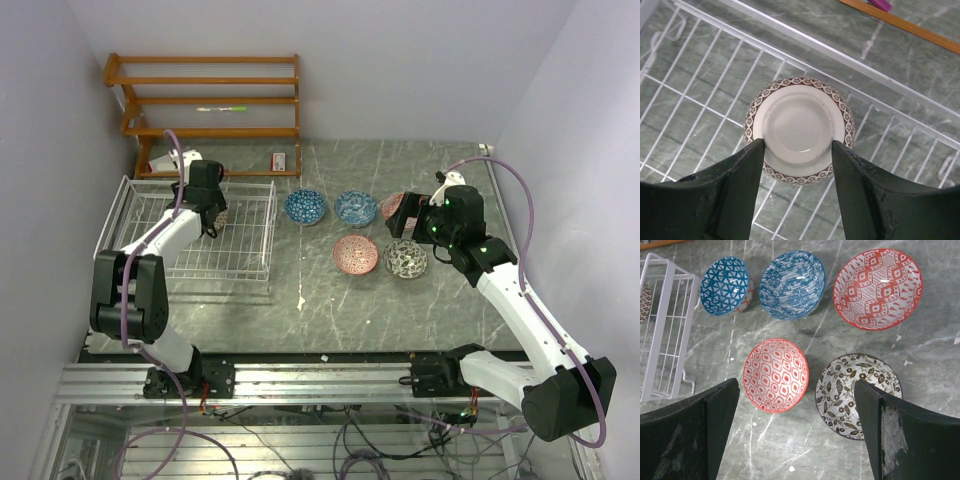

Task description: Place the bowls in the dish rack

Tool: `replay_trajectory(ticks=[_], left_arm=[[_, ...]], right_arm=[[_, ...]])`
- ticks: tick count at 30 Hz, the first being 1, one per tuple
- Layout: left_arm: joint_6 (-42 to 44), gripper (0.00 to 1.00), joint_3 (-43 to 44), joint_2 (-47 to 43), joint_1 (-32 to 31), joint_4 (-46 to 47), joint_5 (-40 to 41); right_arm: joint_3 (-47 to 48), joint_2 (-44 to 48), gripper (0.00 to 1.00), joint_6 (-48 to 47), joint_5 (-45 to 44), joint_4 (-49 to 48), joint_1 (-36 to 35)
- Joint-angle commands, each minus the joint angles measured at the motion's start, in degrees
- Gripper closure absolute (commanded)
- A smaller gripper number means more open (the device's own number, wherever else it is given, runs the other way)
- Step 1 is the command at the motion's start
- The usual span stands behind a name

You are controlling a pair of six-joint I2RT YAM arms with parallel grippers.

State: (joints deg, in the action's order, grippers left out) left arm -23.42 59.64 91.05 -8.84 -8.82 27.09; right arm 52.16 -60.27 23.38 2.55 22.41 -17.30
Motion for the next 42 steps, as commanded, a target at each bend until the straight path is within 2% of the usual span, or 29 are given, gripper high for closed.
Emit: replay_trajectory(ticks=[1,6,16,20,22,24,28,32,36,42], left_arm=[[-1.21,0.35,1.91,-2.64,2.67,0.1,3.48],[-2.04,0.4,2.47,-3.76,5.56,-0.27,4.27],[-3.6,0.4,1.4,-3.18,12.27,1.18,5.52],[-4.64,0.4,0.65,-3.2,13.94,1.63,3.56],[-5.03,0.35,-0.73,-4.7,13.93,2.52,2.17],[-5.08,0.22,-1.89,-6.75,13.86,3.76,0.2],[-3.92,0.07,-2.8,-8.17,13.34,6.92,-8.22],[-3.12,0.06,0.29,-4.73,12.28,4.19,-9.31],[-2.47,0.06,0.92,-2.43,12.18,5.28,-11.76],[-2.44,0.05,2.55,0.38,12.1,3.67,-10.94]], right_arm=[[-0.3,0.33,0.01,0.35,-0.6,-1.11,0.34],[-0.22,0.59,0.01,0.31,-0.88,-0.66,0.29],[1.26,0.63,0.01,-0.35,-1.13,1.08,0.31],[1.84,0.89,0.01,-0.47,-1.35,1.86,0.31],[1.74,1.19,0.01,-0.27,-1.38,1.76,0.34],[1.36,1.28,0.01,0.09,-1.63,1.56,0.33],[0.18,1.11,0.0,1.17,-1.71,1.05,0.31],[0.05,0.75,0.0,0.98,-1.74,1.48,0.33],[-0.12,1.13,0.0,0.73,-2.03,1.29,0.33],[-0.97,0.94,0.0,0.78,-1.95,0.77,0.34]])
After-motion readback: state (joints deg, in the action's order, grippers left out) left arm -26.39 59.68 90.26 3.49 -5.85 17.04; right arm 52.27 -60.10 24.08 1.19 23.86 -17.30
